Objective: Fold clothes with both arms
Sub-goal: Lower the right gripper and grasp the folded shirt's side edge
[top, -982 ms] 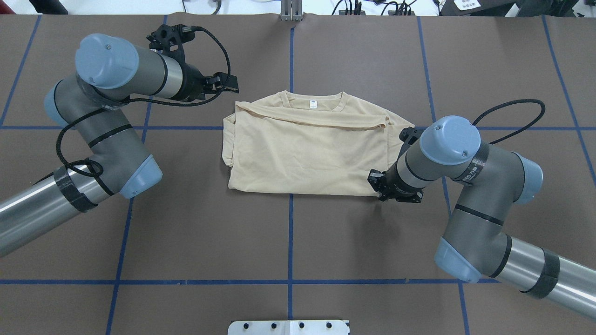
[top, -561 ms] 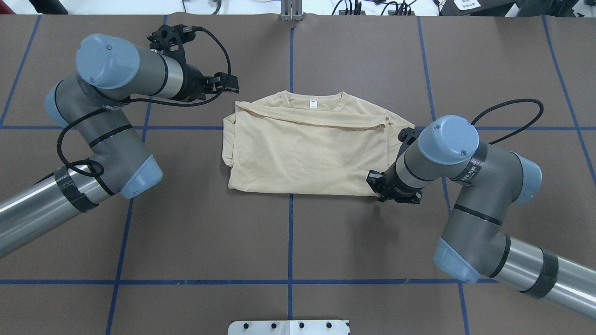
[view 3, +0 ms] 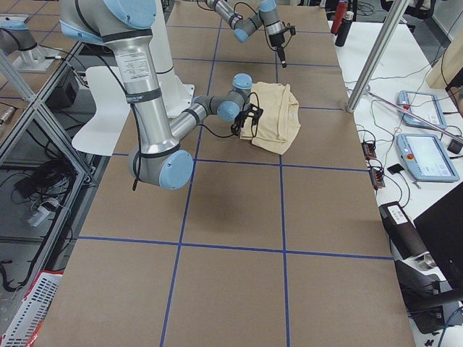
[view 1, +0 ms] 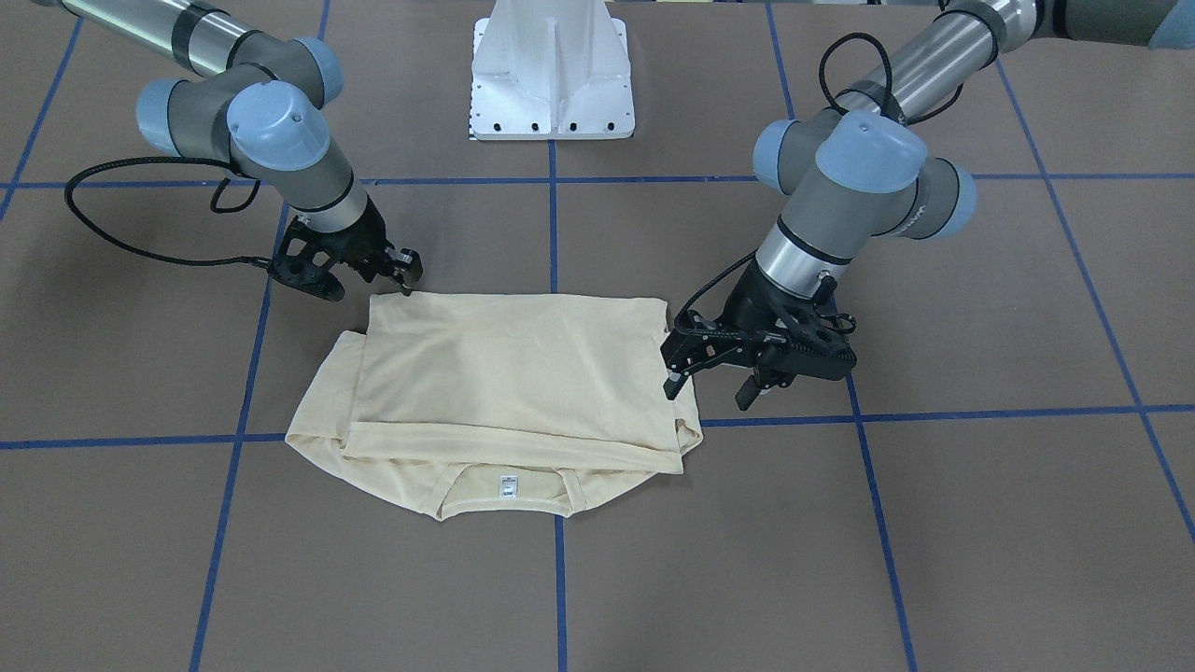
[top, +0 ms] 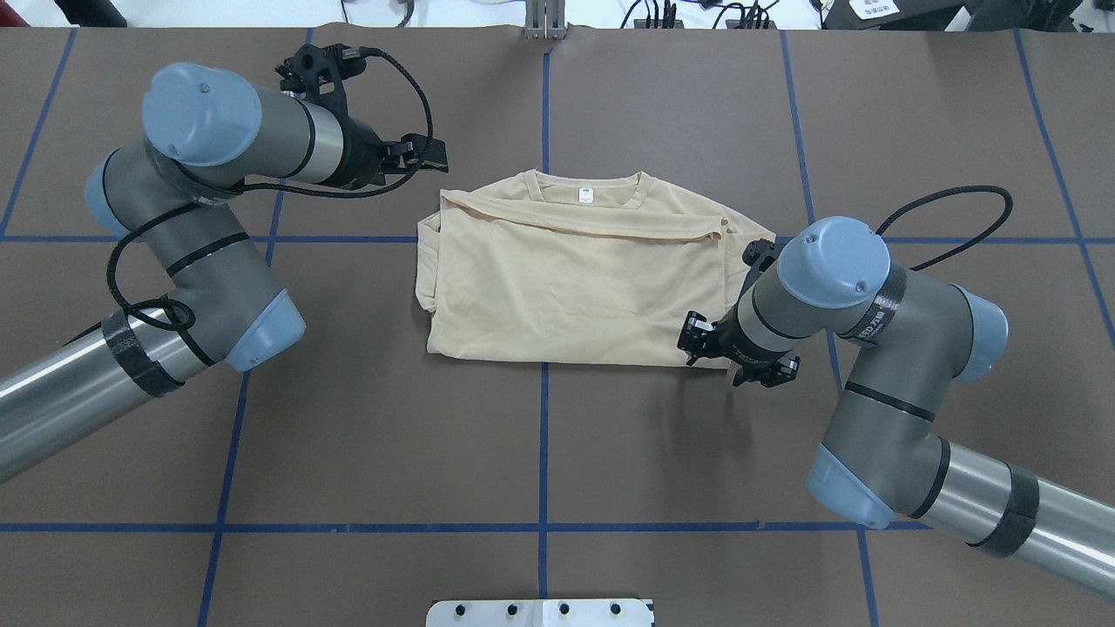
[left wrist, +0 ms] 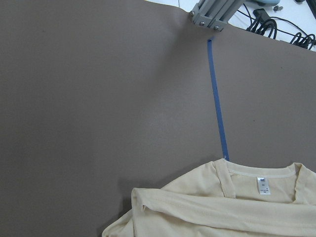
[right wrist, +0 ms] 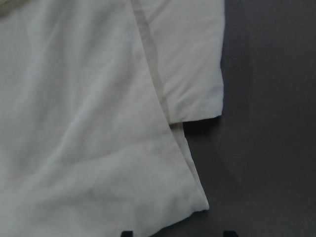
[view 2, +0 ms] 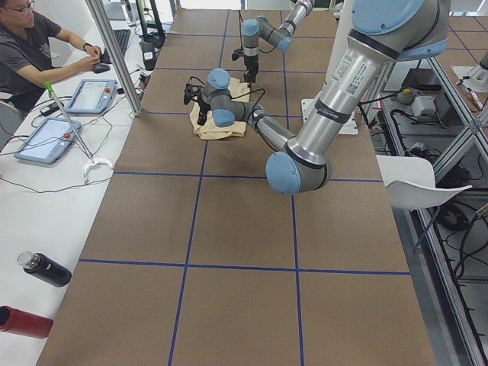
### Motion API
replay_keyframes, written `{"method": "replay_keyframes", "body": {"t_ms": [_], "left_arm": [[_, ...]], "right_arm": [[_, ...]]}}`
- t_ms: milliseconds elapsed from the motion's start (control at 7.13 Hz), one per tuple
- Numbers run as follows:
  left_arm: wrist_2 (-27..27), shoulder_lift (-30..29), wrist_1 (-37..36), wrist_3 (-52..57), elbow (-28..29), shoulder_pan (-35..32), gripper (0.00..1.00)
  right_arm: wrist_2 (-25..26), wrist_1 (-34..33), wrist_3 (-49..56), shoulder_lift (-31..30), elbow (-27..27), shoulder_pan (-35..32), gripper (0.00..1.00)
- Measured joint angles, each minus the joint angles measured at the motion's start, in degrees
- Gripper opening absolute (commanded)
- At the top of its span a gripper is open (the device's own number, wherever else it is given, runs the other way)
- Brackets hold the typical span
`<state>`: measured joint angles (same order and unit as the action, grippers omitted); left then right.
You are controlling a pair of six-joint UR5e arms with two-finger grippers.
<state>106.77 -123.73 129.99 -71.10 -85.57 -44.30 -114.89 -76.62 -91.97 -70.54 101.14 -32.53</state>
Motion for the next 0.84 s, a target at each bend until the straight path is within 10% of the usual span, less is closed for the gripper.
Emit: {"method": "replay_keyframes", "body": {"t_ms": [421,561,701,841], "left_arm": [[-0.8,0.1,0.0,0.0,-0.1,0.0,0.99],[-0.8,0.1,0.0,0.0,-0.1,0.1,0.99],[-0.9,0.1,0.0,0.0,-0.1,0.1,0.99],[-0.9,0.2,0.0,0.0,-0.1,0.1,0.99]], "right_arm": [[0.5,-0.1,0.0,0.1,-1.7,-0.1,0.77],[0.6,-0.1,0.0,0.2,-2.5,-0.1,0.54],[0.7,-0.1,0.0,0.3,-2.8,-0.1,0.01],[0.7,-0.1,0.0,0.3,-2.9,-0.1,0.00]]}}
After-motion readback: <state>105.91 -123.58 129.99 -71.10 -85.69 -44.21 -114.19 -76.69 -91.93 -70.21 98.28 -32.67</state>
